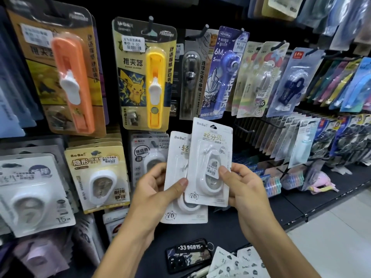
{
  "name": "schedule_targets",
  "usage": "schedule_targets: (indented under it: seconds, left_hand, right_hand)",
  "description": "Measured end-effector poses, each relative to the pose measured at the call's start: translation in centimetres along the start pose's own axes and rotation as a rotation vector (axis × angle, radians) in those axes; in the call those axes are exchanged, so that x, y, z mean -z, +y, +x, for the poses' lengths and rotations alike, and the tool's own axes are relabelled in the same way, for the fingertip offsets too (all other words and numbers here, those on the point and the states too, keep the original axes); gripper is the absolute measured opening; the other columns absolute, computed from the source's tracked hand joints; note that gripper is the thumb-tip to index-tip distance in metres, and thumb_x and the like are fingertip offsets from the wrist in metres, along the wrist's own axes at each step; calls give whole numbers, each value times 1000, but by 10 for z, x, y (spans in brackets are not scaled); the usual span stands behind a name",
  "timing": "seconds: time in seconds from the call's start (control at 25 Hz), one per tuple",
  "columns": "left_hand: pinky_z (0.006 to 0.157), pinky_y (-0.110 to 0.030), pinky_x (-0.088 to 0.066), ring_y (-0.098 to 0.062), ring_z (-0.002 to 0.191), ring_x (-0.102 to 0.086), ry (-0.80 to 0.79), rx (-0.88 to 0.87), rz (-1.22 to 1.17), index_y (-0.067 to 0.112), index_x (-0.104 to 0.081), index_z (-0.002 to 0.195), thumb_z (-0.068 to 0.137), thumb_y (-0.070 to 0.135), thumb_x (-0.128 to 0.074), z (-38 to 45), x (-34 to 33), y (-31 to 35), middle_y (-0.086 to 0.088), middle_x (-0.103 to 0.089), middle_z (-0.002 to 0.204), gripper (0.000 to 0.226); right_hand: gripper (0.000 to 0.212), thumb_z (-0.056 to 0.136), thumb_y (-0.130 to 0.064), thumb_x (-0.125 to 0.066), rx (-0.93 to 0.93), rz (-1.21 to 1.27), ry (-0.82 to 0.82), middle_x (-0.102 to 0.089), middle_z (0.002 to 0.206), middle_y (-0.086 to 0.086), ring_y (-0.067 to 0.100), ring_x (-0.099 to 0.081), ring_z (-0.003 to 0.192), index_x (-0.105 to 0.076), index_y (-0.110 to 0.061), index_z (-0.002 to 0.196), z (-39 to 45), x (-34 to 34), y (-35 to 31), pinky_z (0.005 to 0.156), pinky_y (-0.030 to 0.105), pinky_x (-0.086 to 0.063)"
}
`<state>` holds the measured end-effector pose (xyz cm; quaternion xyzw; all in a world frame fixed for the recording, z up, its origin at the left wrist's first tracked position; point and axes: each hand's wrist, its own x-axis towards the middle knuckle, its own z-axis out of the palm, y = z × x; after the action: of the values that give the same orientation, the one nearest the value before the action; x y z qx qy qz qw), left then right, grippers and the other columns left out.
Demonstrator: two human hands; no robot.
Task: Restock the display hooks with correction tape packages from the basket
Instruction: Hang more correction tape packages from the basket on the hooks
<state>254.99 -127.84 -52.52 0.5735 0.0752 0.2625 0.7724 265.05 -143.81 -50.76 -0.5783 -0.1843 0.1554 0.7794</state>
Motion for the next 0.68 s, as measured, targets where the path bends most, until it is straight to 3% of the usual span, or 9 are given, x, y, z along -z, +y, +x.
schedule_targets:
  seconds: [0.08,0.2,0.32,0.48,0.6,0.68]
  left_hand:
    - [75,-33,-63,-27,96,-77,22,7,-5,22,-78,97,68,15,-81,0,2,1,-9,-79,106,29]
    - [79,-38,-61,-22,96,-76,170,-35,73,23,-77,99,69,13,-79,1,13,7,-2,-80,102,32]
    - [73,-25,-63,-14,92,-76,288,-136,144,24,-73,104,86,2,-73,-2,17,9,5,-80,99,30]
    - [67,-14,-57,-3,86,-74,385,-246,172,28,-70,100,93,-4,-64,-5,14,12,12,-79,95,33]
    - [67,-15,-58,-4,86,-74,421,-241,121,27,-70,101,94,-6,-62,-3,19,14,11,-79,94,34]
    - [66,-16,-58,-5,86,-74,408,-221,106,28,-70,99,95,-6,-61,-3,18,14,9,-79,94,36]
  right_hand:
    - [24,94,-22,-66,-19,-9,29,-78,102,10,26,-77,85,-62,-11,115,2,5,1,58,31,-60]
    - [21,97,-24,-65,4,-145,32,-79,99,5,23,-75,74,-62,-25,118,2,18,-3,47,32,-55]
    - [22,98,-29,-63,67,-296,-9,-79,95,0,14,-68,61,-61,-41,117,0,26,-7,41,26,-47]
    - [26,99,-34,-63,171,-405,-35,-78,104,-7,14,-76,88,-57,-51,117,-4,28,-5,67,32,-61]
    - [24,96,-43,-64,181,-449,95,-77,98,-15,6,-74,83,-52,-53,114,-5,27,0,68,33,-57]
    - [31,92,-44,-68,130,-539,193,-73,96,-16,6,-70,75,-48,-45,115,6,21,0,68,44,-57]
